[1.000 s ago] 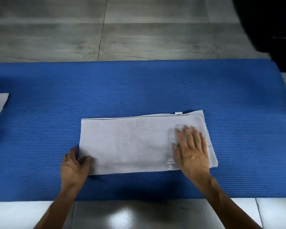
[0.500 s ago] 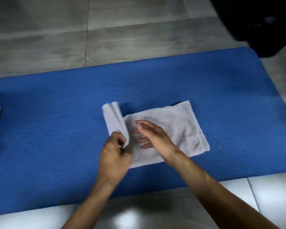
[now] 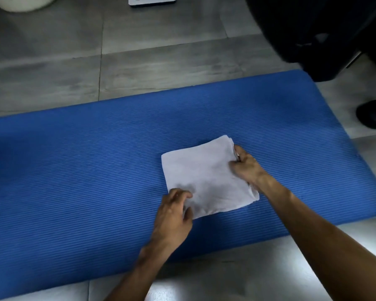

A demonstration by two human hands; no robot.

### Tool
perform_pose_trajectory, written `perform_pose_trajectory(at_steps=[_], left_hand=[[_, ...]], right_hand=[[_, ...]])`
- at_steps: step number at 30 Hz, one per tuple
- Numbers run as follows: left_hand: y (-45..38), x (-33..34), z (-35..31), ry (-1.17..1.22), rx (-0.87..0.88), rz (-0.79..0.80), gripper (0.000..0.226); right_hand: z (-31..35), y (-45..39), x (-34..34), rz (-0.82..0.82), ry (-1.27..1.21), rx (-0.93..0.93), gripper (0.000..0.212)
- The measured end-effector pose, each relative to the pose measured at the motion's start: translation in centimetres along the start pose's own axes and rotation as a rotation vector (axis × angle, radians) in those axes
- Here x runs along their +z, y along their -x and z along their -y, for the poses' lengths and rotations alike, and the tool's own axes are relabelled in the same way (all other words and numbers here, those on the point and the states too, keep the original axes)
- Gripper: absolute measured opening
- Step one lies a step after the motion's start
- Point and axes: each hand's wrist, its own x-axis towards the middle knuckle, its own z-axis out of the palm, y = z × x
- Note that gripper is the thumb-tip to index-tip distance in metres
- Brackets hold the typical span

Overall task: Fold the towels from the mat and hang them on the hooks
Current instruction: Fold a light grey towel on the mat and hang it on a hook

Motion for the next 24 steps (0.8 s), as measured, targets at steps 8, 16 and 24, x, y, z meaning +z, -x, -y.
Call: perform_pose_trajectory(at_steps=[8, 16, 24], left_hand=[[1.1, 1.6, 2.5, -0.137, 0.092, 0.036, 0.028], [-2.4, 0.8, 1.9, -0.398, 0.108, 0.256, 0.087], [-6.4, -2.3, 4.2, -0.41, 0.275, 0.397, 0.079]], right_hand=[[-0.1, 0.6, 1.6, -0.353, 0.495, -0.024, 0.048], [-2.7, 0.6, 7.5, -0.171, 0.864, -0.503, 0.058], [-5.7, -0.5, 2.9, -0.295, 1.011, -0.26, 0.059]])
